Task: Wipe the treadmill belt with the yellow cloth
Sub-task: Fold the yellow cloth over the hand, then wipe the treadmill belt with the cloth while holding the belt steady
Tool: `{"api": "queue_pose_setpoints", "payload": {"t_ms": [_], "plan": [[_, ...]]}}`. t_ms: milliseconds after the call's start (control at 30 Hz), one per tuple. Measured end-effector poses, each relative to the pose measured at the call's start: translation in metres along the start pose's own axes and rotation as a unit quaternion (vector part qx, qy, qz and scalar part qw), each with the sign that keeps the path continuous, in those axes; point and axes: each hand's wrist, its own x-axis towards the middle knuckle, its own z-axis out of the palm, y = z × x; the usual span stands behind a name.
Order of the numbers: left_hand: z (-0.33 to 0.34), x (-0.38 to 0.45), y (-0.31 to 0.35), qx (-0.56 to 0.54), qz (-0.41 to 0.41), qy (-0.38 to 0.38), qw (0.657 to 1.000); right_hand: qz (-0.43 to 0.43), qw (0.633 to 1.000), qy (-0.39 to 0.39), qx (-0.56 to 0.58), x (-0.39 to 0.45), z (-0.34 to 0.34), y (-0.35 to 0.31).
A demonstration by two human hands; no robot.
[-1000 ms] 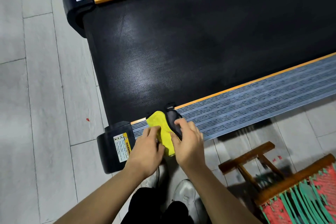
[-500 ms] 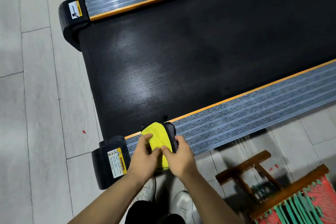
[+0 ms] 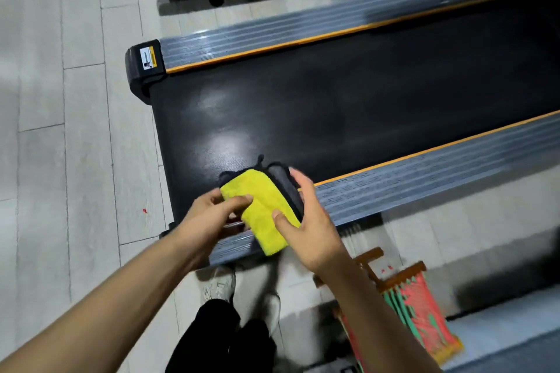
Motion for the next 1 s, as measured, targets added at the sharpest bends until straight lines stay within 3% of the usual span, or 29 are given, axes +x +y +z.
{"api": "queue_pose_setpoints", "payload": {"t_ms": [167, 367, 633, 767, 1000], "plan": [[0.031, -0.073, 0.057, 0.015, 0.084, 0.030, 0.996, -0.053, 0.991, -0.008, -0.124, -0.051, -0.052, -0.089], [0.043, -0.140, 0.104, 0.002, 0.103, 0.018, 0.995, -0.084, 0.949, 0.030, -0.303, -0.088, -0.073, -0.151], [0.046, -0.190, 0.162, 0.124, 0.198, -0.063, 0.970, -0.080, 0.941, 0.081, -0.319, -0.117, -0.110, -0.207], [0.047, -0.190, 0.191, 0.258, 0.271, -0.102, 0.922, -0.062, 0.945, 0.141, -0.288, -0.121, -0.127, -0.220], [0.048, -0.182, 0.238, 0.484, 0.425, -0.062, 0.762, -0.035, 0.934, 0.233, -0.269, -0.106, -0.166, -0.238]]}}
